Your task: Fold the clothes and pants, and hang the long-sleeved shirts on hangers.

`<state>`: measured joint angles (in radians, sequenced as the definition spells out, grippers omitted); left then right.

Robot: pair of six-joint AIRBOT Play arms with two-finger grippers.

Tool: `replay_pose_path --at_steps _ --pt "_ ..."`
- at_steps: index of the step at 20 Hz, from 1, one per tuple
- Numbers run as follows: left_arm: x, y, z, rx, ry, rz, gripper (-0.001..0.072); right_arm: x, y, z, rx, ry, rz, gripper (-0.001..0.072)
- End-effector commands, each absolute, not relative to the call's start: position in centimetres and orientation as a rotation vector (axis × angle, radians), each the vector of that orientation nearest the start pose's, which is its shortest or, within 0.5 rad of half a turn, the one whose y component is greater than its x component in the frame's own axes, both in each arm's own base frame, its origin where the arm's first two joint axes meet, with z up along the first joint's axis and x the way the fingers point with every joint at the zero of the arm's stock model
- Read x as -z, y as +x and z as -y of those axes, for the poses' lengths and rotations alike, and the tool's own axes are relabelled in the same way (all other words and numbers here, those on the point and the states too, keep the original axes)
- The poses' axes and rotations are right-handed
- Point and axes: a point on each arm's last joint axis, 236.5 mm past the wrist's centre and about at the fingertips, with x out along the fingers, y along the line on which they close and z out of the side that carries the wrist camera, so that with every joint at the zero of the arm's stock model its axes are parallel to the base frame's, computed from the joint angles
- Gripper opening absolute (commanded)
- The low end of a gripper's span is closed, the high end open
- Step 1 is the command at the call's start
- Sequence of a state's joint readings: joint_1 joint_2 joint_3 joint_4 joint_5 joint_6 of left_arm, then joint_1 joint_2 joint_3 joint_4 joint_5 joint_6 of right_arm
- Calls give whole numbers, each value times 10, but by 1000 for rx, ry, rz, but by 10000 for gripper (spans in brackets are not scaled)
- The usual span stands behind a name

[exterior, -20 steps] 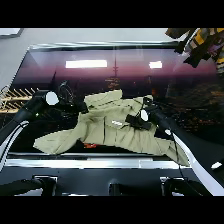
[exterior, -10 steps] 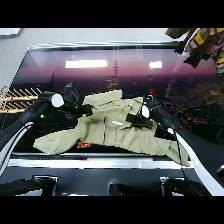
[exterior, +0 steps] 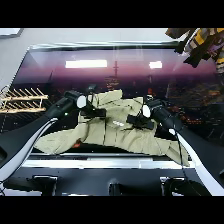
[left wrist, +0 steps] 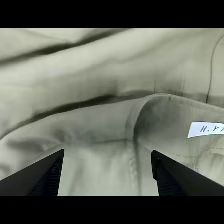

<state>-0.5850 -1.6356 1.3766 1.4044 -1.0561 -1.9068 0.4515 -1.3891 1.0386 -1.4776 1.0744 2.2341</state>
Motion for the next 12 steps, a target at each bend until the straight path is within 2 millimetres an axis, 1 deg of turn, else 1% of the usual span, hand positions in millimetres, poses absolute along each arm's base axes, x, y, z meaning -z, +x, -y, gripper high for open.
replay_pose_path --at_steps 1,3,5,11,12 --pt "71 360 294 343 40 -1414 622 68 318 -176 75 308 -1479 33" --pt "80 363 289 285 74 -1405 622 68 318 -176 75 308 -1477 33" --pt "85 367 283 220 62 -1400 622 68 318 -176 75 308 -1478 33" --pt "105 361 286 168 31 -1439 616 68 318 -176 75 308 -1478 33" --pt "105 362 287 164 21 -1435 595 68 318 -176 75 308 -1479 33"
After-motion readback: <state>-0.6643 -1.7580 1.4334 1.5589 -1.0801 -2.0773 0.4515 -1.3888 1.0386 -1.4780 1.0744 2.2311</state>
